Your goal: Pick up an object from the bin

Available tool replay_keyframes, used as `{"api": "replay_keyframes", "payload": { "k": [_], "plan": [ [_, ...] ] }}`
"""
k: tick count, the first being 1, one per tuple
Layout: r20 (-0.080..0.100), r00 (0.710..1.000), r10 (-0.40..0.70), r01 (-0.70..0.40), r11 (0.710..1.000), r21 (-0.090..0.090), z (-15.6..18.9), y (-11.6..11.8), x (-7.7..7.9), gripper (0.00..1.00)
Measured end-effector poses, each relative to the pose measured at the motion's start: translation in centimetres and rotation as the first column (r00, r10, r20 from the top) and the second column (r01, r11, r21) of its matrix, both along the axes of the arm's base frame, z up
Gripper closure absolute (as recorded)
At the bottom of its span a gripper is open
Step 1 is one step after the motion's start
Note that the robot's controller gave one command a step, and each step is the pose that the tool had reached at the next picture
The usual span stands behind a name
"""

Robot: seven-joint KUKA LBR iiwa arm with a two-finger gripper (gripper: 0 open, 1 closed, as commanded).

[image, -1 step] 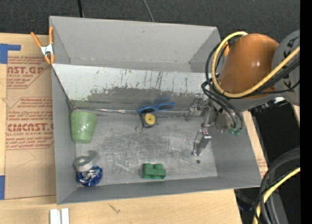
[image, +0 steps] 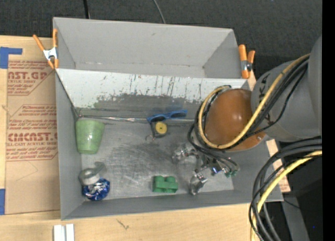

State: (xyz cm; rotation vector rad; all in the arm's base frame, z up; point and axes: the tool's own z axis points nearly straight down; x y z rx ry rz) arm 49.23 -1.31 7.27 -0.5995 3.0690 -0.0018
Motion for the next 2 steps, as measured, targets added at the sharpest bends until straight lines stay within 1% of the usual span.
{"api": "replay_keyframes", "payload": {
  "k": [1,2],
  "plan": [
    [0.003,0.882,0.471,-0.471,0.882,-0.008,0.18,6.04,-0.82,0.00],
    [0.004,0.883,0.469,-0.469,0.883,-0.004,0.18,6.20,-0.89,1.00]
  ]
}}
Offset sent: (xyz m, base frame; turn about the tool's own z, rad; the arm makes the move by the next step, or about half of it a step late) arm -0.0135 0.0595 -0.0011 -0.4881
